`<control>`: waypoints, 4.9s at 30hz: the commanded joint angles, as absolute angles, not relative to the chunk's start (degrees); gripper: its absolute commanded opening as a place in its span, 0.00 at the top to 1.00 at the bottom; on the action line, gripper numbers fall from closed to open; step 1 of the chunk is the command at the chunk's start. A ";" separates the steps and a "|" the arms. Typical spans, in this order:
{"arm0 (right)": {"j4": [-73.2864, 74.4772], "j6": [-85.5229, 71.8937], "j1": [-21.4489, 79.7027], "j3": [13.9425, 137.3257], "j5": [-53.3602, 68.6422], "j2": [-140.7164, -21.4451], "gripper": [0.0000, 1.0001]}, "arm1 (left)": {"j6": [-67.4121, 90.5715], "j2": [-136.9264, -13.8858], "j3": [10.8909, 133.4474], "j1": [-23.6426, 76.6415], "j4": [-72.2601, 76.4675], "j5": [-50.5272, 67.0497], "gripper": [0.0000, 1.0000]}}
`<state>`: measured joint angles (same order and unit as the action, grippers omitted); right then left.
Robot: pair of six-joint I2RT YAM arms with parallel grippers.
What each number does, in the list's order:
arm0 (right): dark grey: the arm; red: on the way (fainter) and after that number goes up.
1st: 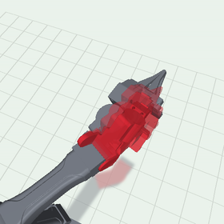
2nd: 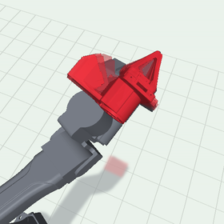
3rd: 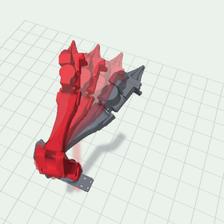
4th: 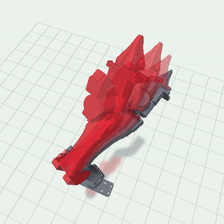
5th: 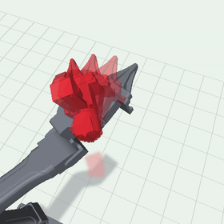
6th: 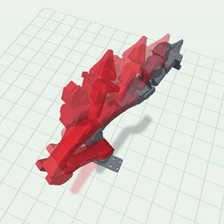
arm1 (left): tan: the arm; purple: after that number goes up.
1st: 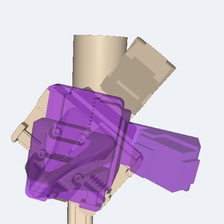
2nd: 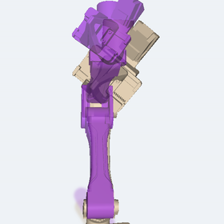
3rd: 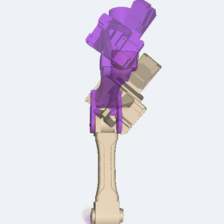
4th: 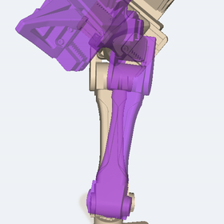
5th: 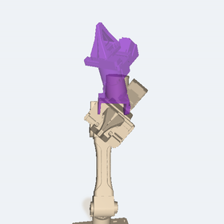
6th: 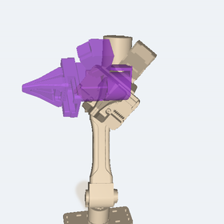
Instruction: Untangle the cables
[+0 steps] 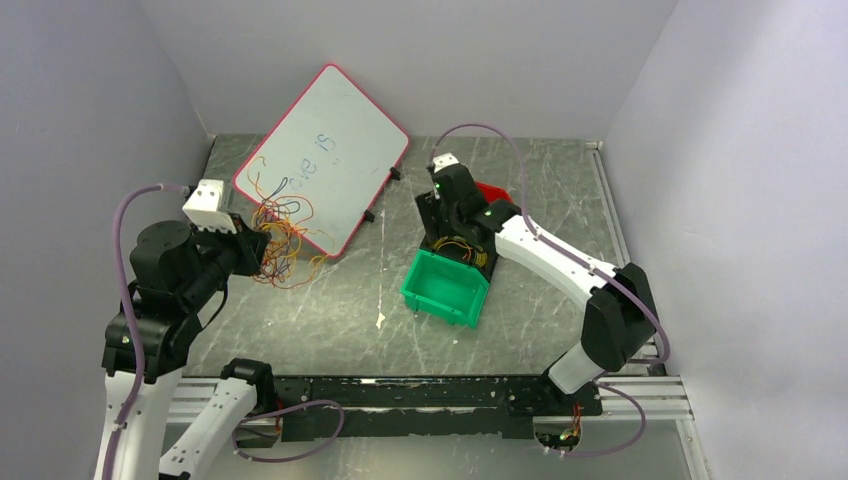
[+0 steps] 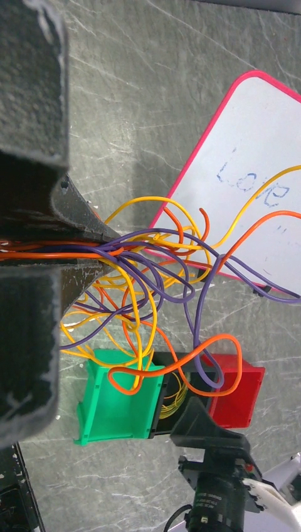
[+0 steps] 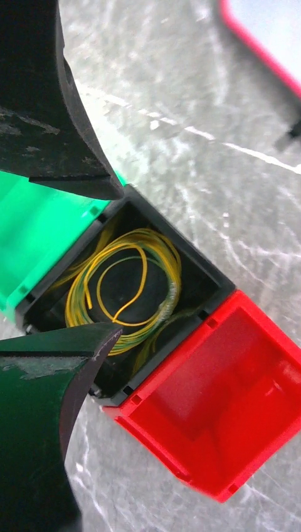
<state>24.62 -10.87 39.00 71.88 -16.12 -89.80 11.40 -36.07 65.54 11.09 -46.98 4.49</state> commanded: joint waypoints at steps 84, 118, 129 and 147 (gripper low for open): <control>24.48 -24.81 21.51 93.86 -13.77 -111.28 0.37 | 10.46 -46.87 64.22 11.50 -45.18 9.06 0.90; 6.28 -28.95 26.71 32.70 9.09 -53.74 0.32 | 17.76 -67.76 52.65 37.79 -24.00 -7.07 0.46; -1.50 -27.64 41.60 36.87 5.06 -69.55 0.33 | 25.40 -51.64 42.09 37.79 -25.06 -6.24 0.44; -7.77 -40.46 48.94 41.79 -7.79 -87.69 0.48 | 25.34 -48.28 40.11 37.70 -24.81 -4.10 0.51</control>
<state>-4.73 -37.56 48.27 39.59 -3.38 -85.30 25.76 -48.71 40.40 37.45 -25.80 -5.56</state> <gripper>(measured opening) 0.525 0.491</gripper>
